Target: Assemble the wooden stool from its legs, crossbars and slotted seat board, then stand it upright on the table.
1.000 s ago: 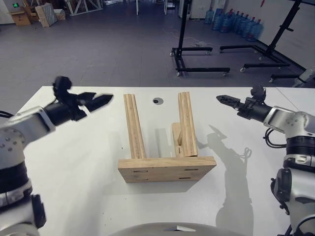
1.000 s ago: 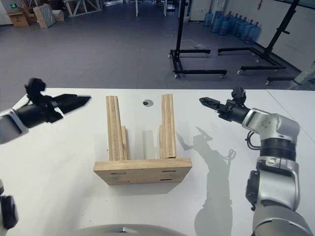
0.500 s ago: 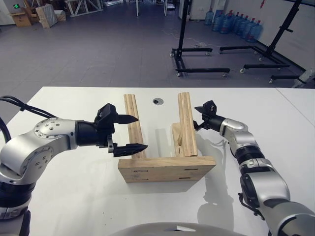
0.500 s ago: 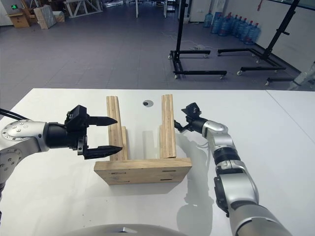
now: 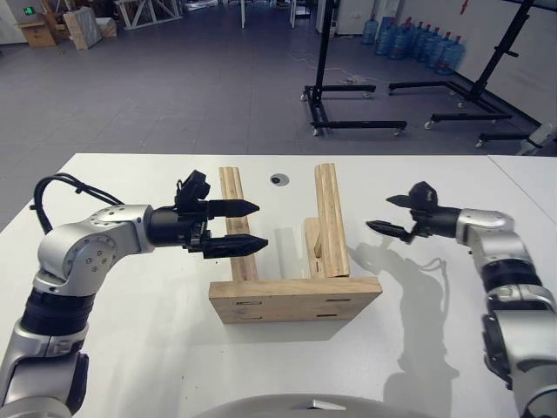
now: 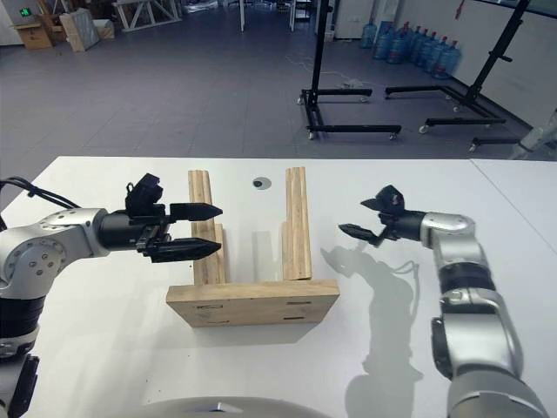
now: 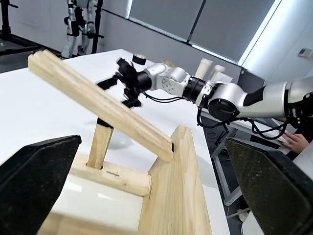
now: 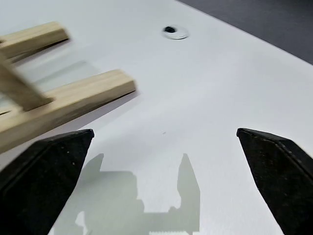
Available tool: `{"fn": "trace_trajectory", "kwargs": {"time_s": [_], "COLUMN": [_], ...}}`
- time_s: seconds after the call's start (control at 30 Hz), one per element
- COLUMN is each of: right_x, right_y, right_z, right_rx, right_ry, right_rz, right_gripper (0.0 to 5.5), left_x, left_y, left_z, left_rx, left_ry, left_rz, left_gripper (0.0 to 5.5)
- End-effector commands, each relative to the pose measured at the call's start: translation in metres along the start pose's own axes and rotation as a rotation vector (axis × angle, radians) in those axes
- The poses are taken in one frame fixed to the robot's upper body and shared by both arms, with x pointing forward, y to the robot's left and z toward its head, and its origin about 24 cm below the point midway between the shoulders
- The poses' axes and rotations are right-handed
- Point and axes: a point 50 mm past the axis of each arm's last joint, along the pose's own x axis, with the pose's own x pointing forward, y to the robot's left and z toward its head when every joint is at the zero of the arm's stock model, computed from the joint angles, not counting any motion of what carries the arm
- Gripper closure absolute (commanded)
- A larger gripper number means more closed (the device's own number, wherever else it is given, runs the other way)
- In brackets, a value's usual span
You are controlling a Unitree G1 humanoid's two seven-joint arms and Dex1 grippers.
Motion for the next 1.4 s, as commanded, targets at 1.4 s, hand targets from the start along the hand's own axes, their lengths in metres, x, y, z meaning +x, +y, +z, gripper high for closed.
{"fn": "trace_trajectory", "kwargs": {"time_s": [1.4], "right_x": [0.038], "right_y": [0.138], "right_z": [0.027], "right_rx": [0.115], "right_ry": [-0.089], "right_rz": [0.500], "right_gripper": [0.10], "left_x": [0.011], "left_y": [0.007], "left_z": [0.026], "left_rx": [0.423], "left_ry": [0.260], "left_rz": [0.091], "left_gripper": [0.11]}}
